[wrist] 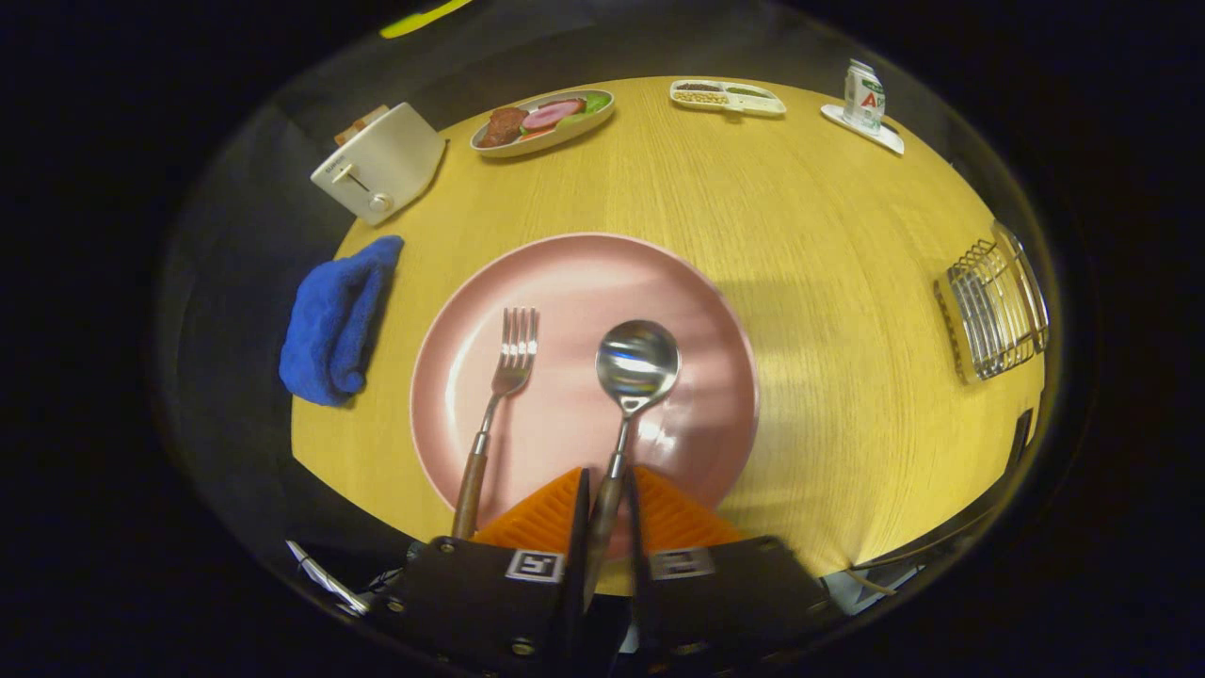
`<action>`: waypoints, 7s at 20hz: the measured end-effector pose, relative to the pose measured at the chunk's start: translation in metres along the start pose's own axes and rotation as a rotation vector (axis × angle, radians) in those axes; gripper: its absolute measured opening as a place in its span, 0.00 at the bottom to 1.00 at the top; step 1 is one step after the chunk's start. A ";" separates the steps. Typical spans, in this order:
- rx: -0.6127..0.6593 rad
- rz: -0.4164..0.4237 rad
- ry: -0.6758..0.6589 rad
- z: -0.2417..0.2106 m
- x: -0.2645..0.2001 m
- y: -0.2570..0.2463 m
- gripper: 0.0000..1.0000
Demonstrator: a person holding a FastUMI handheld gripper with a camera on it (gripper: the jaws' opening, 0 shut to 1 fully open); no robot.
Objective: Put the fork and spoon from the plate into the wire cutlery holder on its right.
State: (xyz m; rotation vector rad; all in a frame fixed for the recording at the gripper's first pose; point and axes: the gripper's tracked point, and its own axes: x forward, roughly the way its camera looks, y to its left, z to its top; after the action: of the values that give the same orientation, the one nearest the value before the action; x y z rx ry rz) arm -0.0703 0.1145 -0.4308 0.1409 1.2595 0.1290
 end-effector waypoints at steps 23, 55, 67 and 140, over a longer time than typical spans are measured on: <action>0.163 -0.007 -0.200 0.055 -0.070 -0.055 0.03; 0.238 -0.202 0.008 0.048 -0.138 -0.261 0.05; 0.244 -0.209 -0.073 0.066 -0.155 -0.264 0.19; -0.007 0.098 0.104 -0.011 0.026 0.077 0.36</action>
State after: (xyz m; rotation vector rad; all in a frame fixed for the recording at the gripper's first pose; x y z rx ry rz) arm -0.0744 0.1952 -0.4450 0.1917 1.3561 0.2280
